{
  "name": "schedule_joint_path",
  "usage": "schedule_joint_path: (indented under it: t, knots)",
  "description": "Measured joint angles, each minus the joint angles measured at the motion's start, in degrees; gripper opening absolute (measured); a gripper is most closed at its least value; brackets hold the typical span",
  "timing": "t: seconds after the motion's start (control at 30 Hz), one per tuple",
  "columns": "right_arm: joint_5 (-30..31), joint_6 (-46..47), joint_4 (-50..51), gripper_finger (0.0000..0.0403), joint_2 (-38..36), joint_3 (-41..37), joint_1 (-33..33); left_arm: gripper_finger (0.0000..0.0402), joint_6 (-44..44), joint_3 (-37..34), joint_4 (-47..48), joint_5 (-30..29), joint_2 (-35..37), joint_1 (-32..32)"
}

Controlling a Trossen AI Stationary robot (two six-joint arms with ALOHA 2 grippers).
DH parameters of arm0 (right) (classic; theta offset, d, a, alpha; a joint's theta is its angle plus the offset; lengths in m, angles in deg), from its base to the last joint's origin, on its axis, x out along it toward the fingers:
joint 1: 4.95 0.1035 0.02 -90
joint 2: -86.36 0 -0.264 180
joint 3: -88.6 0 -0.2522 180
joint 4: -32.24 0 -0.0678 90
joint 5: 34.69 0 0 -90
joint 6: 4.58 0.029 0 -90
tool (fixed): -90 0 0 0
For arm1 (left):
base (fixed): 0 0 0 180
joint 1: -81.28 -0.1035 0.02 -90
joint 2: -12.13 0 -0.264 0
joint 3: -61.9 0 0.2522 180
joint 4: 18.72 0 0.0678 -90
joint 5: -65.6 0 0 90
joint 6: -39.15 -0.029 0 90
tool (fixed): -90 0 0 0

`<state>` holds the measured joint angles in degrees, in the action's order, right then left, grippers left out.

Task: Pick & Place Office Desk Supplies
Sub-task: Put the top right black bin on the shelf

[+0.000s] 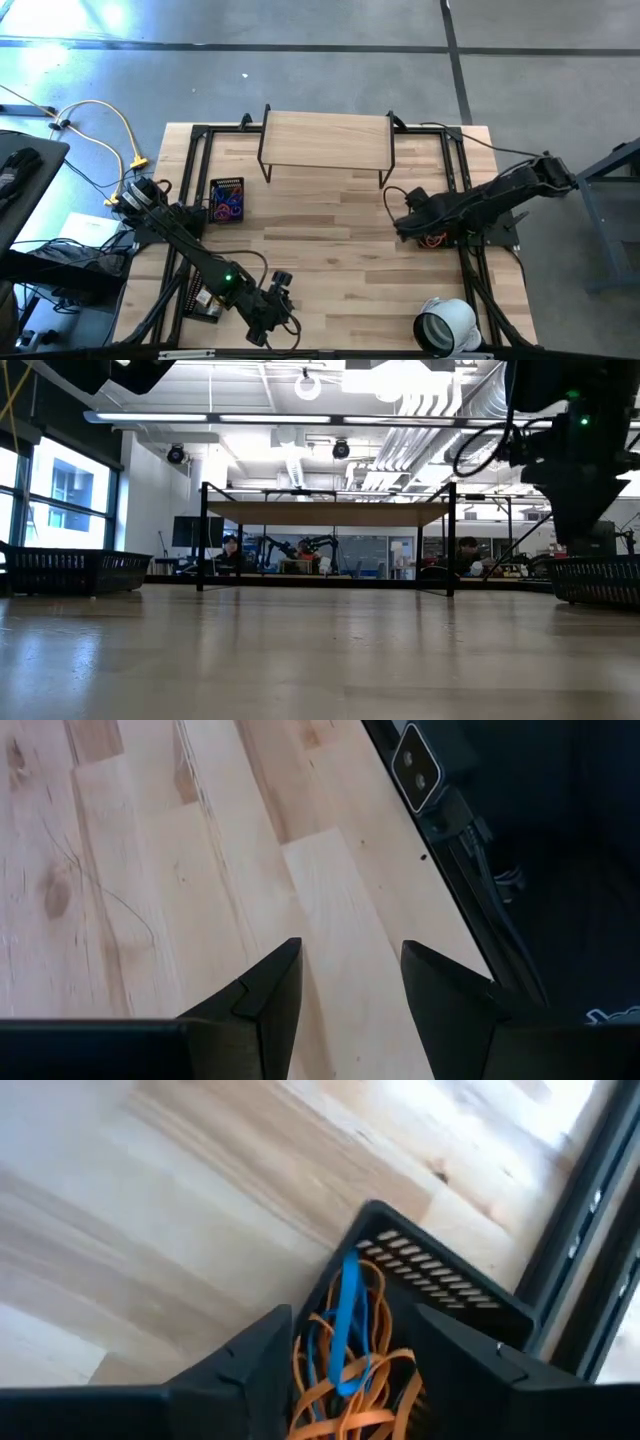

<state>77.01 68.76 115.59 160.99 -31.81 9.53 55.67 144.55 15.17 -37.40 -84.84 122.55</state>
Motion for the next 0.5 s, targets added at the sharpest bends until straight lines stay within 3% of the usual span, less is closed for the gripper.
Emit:
schedule_joint_path:
  t: [0.23,0.5]
  knots:
    - [-4.5,-5.1,0.0,0.0186,-3.0,4.0,0.6,0.0165,0.0,0.0,0.5,0.0,0.0,0.0]
    - [-11.4,-9.3,-9.0,0.0184,-4.0,4.3,4.3,0.0165,1.0,0.0,1.9,-0.1,0.0,0.0]
